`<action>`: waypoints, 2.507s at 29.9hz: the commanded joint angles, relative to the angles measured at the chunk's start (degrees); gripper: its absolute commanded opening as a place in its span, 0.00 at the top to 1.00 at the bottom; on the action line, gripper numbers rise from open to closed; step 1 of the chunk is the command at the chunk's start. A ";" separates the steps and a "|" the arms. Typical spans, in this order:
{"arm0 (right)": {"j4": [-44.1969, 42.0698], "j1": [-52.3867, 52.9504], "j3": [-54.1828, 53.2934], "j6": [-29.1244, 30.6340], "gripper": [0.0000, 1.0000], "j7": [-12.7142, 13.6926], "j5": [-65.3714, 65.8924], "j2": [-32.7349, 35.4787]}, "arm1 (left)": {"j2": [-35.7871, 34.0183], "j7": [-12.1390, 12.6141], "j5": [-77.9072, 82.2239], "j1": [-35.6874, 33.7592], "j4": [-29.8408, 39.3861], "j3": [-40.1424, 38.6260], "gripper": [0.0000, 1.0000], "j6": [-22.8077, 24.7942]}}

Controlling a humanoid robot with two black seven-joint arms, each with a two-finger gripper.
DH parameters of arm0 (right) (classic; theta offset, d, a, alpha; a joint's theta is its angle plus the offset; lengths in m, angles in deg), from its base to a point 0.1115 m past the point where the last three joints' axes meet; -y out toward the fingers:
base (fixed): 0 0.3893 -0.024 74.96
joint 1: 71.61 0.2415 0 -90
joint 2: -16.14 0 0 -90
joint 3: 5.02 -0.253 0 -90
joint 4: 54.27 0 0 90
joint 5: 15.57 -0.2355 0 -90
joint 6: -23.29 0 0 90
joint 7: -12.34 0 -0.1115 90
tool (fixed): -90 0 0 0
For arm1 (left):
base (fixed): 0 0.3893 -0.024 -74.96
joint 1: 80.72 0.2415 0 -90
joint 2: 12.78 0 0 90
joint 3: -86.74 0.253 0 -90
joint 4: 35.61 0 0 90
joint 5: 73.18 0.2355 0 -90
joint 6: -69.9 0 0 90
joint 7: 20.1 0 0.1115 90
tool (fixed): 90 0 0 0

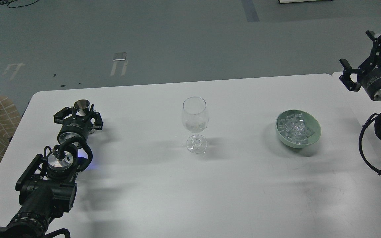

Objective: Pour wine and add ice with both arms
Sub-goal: 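Set the jigger on the table, open the left gripper and raise it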

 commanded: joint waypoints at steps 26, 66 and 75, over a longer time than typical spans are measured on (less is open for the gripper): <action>0.00 0.00 0.00 0.01 0.00 0.00 -0.09 -0.01 | -0.95 0.00 0.09 -0.70 4.13 0.00 0.24 0.45; 10.98 0.71 0.09 -0.69 0.00 -0.09 24.33 4.83 | -7.10 -0.88 12.92 2.38 31.64 -0.53 0.02 -2.98; 20.03 2.02 6.93 -0.69 0.00 0.00 43.59 13.96 | -8.42 -1.05 18.09 1.76 32.25 0.35 0.02 -3.59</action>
